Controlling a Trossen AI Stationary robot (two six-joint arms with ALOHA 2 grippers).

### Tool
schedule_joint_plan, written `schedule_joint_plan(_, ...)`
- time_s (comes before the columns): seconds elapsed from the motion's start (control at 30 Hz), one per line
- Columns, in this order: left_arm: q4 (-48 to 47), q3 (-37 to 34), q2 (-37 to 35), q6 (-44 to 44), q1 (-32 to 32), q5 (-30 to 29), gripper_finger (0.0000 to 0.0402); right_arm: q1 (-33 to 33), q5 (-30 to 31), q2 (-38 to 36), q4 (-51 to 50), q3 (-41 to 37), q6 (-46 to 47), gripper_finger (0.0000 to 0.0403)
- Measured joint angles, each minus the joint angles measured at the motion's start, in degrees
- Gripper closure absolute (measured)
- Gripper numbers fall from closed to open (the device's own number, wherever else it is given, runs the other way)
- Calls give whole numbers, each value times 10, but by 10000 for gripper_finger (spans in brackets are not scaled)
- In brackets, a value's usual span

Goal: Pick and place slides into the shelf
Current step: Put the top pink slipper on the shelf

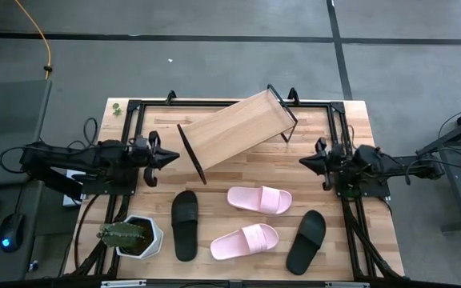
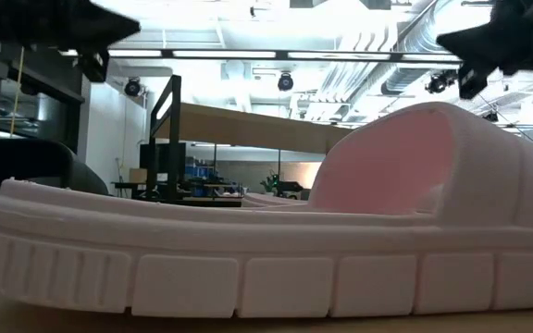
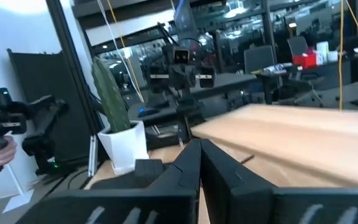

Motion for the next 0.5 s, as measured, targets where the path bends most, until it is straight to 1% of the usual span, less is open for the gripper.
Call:
schedule_joint_plan(0.23, -86, 101, 1, 8, 0, 0, 401, 0, -6, 0, -80, 86, -26, 403)
schedule_joint_plan(0.37, -136, 165, 16, 9, 0, 0, 401, 0, -6, 1, -133, 142, -27, 403)
schedule_joint_plan(0.5, -147, 223, 47, 21, 0, -4, 401, 0, -9, 11, -157, 195, -31, 403)
